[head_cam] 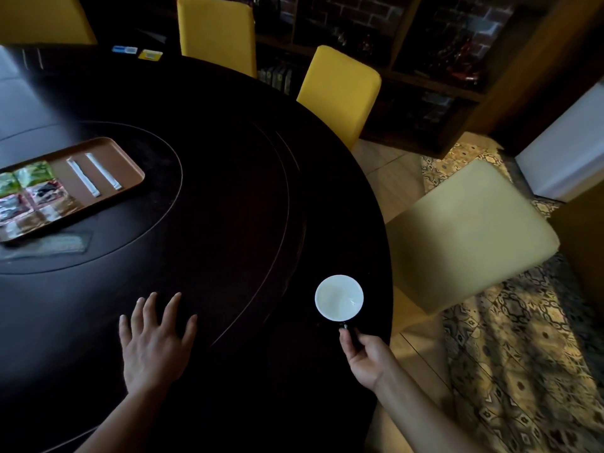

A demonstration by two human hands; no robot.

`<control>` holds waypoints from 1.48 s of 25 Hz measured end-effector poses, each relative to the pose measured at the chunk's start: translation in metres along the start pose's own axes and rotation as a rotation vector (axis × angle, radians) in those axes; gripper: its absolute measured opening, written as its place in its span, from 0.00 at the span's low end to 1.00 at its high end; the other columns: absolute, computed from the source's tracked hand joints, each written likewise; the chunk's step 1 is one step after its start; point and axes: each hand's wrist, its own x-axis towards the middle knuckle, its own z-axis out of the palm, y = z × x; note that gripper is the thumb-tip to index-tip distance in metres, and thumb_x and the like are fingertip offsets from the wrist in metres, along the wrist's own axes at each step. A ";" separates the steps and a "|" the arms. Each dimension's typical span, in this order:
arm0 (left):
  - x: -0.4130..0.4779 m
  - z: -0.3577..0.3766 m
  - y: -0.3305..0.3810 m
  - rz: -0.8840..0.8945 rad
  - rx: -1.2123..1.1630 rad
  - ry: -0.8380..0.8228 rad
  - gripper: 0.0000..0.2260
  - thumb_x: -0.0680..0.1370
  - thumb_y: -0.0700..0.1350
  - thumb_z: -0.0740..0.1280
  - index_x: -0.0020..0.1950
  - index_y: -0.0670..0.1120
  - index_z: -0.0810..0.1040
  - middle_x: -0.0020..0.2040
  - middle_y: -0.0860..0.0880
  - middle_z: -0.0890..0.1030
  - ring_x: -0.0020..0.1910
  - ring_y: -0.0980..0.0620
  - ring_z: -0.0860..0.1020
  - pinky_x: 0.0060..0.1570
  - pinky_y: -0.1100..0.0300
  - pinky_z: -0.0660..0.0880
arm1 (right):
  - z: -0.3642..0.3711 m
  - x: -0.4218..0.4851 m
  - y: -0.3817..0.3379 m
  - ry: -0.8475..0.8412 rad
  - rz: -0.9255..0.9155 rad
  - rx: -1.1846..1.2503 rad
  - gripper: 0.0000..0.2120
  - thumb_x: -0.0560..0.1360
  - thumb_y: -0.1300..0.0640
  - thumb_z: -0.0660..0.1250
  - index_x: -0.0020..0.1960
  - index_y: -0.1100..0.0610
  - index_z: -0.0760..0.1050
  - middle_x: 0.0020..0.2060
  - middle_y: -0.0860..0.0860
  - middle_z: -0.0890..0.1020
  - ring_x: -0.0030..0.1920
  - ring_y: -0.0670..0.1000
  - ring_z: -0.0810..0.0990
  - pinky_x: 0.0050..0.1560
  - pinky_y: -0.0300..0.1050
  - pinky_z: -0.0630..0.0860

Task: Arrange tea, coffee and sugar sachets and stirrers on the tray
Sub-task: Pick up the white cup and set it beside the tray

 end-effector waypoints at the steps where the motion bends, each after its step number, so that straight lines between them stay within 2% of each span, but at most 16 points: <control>1: 0.000 0.000 0.001 -0.001 -0.001 0.001 0.27 0.78 0.61 0.63 0.75 0.54 0.67 0.77 0.42 0.64 0.79 0.43 0.54 0.77 0.42 0.46 | -0.002 0.001 0.001 -0.001 0.007 -0.001 0.18 0.80 0.70 0.60 0.69 0.66 0.71 0.66 0.62 0.75 0.51 0.60 0.80 0.27 0.46 0.82; 3: -0.001 -0.001 0.001 0.000 0.001 0.004 0.27 0.78 0.61 0.63 0.75 0.55 0.67 0.77 0.42 0.64 0.79 0.44 0.54 0.77 0.43 0.46 | -0.006 0.002 0.002 0.007 -0.004 -0.014 0.17 0.81 0.69 0.59 0.69 0.66 0.70 0.64 0.62 0.76 0.52 0.61 0.81 0.27 0.47 0.83; 6: 0.001 -0.001 0.000 0.006 0.006 0.000 0.27 0.78 0.62 0.63 0.76 0.55 0.67 0.77 0.42 0.64 0.79 0.44 0.54 0.77 0.43 0.46 | -0.008 0.005 0.004 0.046 -0.027 -0.001 0.16 0.81 0.69 0.58 0.69 0.65 0.70 0.67 0.63 0.74 0.62 0.64 0.78 0.28 0.49 0.83; 8: 0.000 -0.001 0.001 0.003 0.000 -0.010 0.27 0.78 0.61 0.63 0.76 0.55 0.66 0.77 0.42 0.63 0.79 0.44 0.54 0.77 0.43 0.45 | -0.008 0.005 0.005 0.062 -0.039 0.025 0.16 0.82 0.69 0.58 0.69 0.65 0.70 0.68 0.63 0.74 0.59 0.64 0.79 0.27 0.50 0.83; 10: 0.000 -0.002 0.001 0.004 -0.001 -0.012 0.27 0.78 0.62 0.62 0.76 0.55 0.66 0.77 0.42 0.63 0.79 0.44 0.53 0.77 0.43 0.46 | -0.008 0.001 0.008 0.062 -0.056 0.070 0.16 0.82 0.68 0.58 0.69 0.64 0.70 0.67 0.63 0.75 0.52 0.63 0.80 0.27 0.52 0.83; 12: 0.000 -0.002 0.001 0.007 0.001 -0.011 0.27 0.78 0.62 0.62 0.76 0.55 0.66 0.77 0.42 0.63 0.79 0.44 0.54 0.77 0.43 0.46 | -0.006 -0.006 0.011 0.046 -0.075 0.089 0.16 0.82 0.66 0.58 0.69 0.64 0.69 0.61 0.65 0.77 0.48 0.63 0.80 0.28 0.52 0.84; 15: 0.000 -0.002 0.001 0.009 0.005 -0.012 0.27 0.78 0.62 0.62 0.76 0.55 0.65 0.77 0.41 0.63 0.79 0.44 0.54 0.77 0.42 0.46 | -0.009 -0.014 0.012 -0.007 -0.063 0.062 0.21 0.82 0.54 0.62 0.69 0.66 0.66 0.52 0.69 0.77 0.49 0.64 0.81 0.34 0.54 0.85; 17: 0.000 -0.002 0.001 0.012 0.005 -0.013 0.27 0.78 0.62 0.62 0.76 0.55 0.66 0.77 0.41 0.64 0.79 0.43 0.54 0.77 0.42 0.47 | -0.014 -0.018 0.008 -0.050 -0.036 -0.028 0.25 0.80 0.44 0.62 0.65 0.63 0.66 0.55 0.69 0.79 0.53 0.65 0.81 0.41 0.55 0.85; 19: 0.001 -0.002 0.000 0.010 0.001 -0.012 0.27 0.78 0.62 0.62 0.76 0.55 0.66 0.77 0.41 0.64 0.79 0.44 0.54 0.77 0.42 0.47 | -0.018 -0.022 0.006 -0.046 -0.051 -0.200 0.24 0.79 0.40 0.61 0.58 0.62 0.69 0.54 0.68 0.81 0.51 0.64 0.83 0.45 0.55 0.85; 22: 0.000 -0.002 0.001 0.007 -0.004 -0.014 0.27 0.78 0.62 0.62 0.76 0.56 0.65 0.77 0.42 0.63 0.79 0.44 0.54 0.77 0.42 0.47 | -0.023 -0.028 0.002 0.044 -0.287 -0.606 0.16 0.79 0.47 0.64 0.55 0.61 0.74 0.47 0.61 0.81 0.39 0.57 0.82 0.35 0.49 0.84; 25: 0.000 -0.003 0.001 0.006 -0.015 -0.016 0.27 0.78 0.63 0.60 0.76 0.57 0.65 0.78 0.43 0.62 0.79 0.45 0.53 0.77 0.43 0.46 | -0.027 -0.029 0.002 0.027 -0.525 -0.837 0.14 0.78 0.56 0.69 0.58 0.63 0.75 0.49 0.58 0.80 0.44 0.54 0.82 0.34 0.42 0.84; 27: 0.000 -0.002 0.000 0.007 -0.015 -0.018 0.27 0.78 0.63 0.60 0.76 0.57 0.65 0.78 0.43 0.62 0.79 0.45 0.53 0.78 0.43 0.46 | -0.024 -0.029 0.002 0.069 -0.612 -0.910 0.13 0.76 0.55 0.72 0.55 0.62 0.76 0.50 0.57 0.81 0.47 0.53 0.83 0.38 0.41 0.84; 30: 0.001 -0.001 0.000 0.006 0.001 -0.017 0.27 0.78 0.63 0.60 0.76 0.57 0.65 0.78 0.43 0.63 0.79 0.44 0.53 0.78 0.42 0.47 | -0.017 -0.021 0.008 0.124 -0.644 -1.053 0.12 0.75 0.52 0.73 0.51 0.60 0.77 0.48 0.54 0.83 0.43 0.51 0.86 0.43 0.48 0.85; 32: 0.001 -0.002 0.001 0.009 0.005 -0.019 0.27 0.78 0.63 0.60 0.76 0.56 0.65 0.78 0.43 0.63 0.79 0.44 0.53 0.78 0.42 0.47 | -0.015 -0.017 0.012 0.150 -0.683 -1.156 0.11 0.75 0.49 0.72 0.42 0.57 0.76 0.43 0.52 0.84 0.40 0.50 0.86 0.46 0.55 0.83; 34: 0.000 -0.004 0.002 0.002 0.008 -0.019 0.27 0.79 0.63 0.60 0.76 0.56 0.66 0.78 0.42 0.63 0.79 0.44 0.53 0.78 0.42 0.46 | -0.017 -0.011 0.013 0.159 -0.750 -1.241 0.15 0.75 0.49 0.71 0.37 0.56 0.73 0.36 0.52 0.84 0.39 0.51 0.86 0.45 0.58 0.82; 37: -0.001 -0.007 0.004 -0.005 0.009 -0.023 0.26 0.79 0.62 0.60 0.76 0.55 0.66 0.78 0.42 0.63 0.79 0.44 0.53 0.78 0.43 0.45 | -0.017 -0.008 0.011 0.157 -0.785 -1.254 0.17 0.75 0.52 0.72 0.36 0.62 0.73 0.33 0.56 0.84 0.40 0.58 0.86 0.43 0.59 0.79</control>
